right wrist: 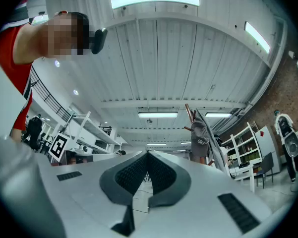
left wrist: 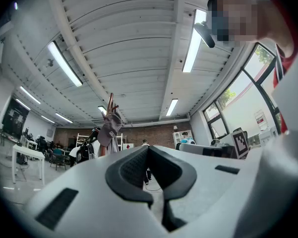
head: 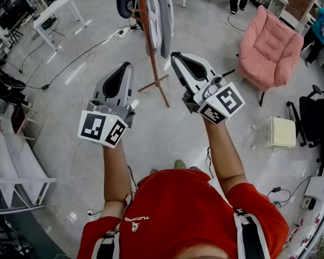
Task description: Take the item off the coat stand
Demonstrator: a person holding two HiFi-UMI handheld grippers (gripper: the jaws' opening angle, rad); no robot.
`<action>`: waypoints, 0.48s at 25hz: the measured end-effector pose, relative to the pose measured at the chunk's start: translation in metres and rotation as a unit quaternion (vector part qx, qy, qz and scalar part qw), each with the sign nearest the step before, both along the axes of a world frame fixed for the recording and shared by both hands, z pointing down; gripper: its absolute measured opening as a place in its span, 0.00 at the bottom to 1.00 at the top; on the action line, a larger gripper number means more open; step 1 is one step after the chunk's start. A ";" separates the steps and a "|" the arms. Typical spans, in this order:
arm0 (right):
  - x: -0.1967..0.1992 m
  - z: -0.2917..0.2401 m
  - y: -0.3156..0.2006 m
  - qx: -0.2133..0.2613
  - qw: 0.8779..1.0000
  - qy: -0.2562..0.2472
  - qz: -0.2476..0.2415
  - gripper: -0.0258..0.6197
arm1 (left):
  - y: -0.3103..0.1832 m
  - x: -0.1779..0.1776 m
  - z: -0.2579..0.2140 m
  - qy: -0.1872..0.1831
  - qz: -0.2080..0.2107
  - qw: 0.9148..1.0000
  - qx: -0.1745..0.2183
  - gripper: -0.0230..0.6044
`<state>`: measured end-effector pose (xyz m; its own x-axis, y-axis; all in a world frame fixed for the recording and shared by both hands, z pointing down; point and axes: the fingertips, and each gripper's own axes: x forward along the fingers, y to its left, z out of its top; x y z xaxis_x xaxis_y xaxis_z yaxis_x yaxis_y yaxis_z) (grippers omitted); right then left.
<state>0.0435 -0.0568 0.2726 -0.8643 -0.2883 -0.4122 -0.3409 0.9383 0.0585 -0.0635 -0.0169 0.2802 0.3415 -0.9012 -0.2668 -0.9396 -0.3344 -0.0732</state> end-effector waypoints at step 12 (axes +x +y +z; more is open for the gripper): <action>0.019 0.010 -0.026 -0.026 0.999 -0.001 -0.035 0.08 | -0.022 0.019 0.006 0.003 -0.018 1.000 -0.004 0.05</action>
